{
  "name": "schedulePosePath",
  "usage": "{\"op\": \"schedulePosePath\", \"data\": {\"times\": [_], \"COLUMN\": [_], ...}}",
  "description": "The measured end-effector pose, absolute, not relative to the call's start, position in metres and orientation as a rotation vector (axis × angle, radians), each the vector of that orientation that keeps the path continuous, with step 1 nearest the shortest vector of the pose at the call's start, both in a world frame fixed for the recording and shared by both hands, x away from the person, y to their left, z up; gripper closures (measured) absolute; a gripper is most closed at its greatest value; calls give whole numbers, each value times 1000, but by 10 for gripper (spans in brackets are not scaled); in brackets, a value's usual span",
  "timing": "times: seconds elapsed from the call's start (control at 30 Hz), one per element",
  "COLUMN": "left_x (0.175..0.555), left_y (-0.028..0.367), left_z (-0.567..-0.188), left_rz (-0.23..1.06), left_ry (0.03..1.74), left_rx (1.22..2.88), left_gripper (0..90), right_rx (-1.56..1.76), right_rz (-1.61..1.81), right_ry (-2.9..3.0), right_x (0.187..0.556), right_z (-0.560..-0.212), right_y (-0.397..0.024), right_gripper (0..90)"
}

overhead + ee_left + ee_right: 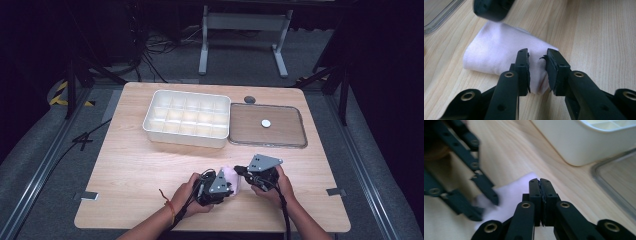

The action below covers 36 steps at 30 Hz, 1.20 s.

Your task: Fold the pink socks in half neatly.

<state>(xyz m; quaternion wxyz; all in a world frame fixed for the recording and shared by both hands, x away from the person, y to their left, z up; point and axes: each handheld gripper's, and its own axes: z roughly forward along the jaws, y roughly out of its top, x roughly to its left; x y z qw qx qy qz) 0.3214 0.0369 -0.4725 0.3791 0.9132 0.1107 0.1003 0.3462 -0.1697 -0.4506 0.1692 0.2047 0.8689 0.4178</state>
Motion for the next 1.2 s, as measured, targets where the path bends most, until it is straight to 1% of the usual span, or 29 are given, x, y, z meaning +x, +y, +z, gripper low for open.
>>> {"op": "schedulePosePath", "data": {"times": [0.2, 0.63, 0.73, 0.8, 0.83, 0.87, 0.9, 1.03, 1.1, 1.2], "left_x": [321, 322, 322, 322, 321, 321, 321, 321, 320, 319], "left_y": [37, 37, 37, 37, 36, 36, 36, 40, 44, 49], "left_z": [-473, -474, -473, -472, -471, -469, -467, -454, -449, -444], "left_rz": [260, 236, 241, 247, 240, 233, 224, 208, 208, 191], "left_ry": [286, 309, 309, 302, 304, 290, 288, 278, 269, 265], "left_rx": [2330, 2314, 2321, 2328, 2332, 2339, 2330, 2296, 2272, 2253], "left_gripper": [722, 724, 722, 695, 695, 630, 630, 545, 528, 526], "right_rx": [532, 611, 655, 675, 675, 679, 679, 694, 699, 698], "right_rz": [1113, 1062, 980, 1041, 1041, 1096, 1096, 1122, 1127, 1135], "right_ry": [2555, 2520, 2506, 2490, 2490, 2457, 2457, 2436, 2434, 2428], "right_x": [342, 351, 357, 359, 359, 357, 357, 357, 357, 356], "right_z": [-464, -468, -473, -471, -471, -460, -460, -453, -453, -450], "right_y": [-160, -168, -173, -179, -179, -184, -184, -191, -192, -193], "right_gripper": [894, 897, 898, 897, 897, 897, 897, 895, 894, 893]}}
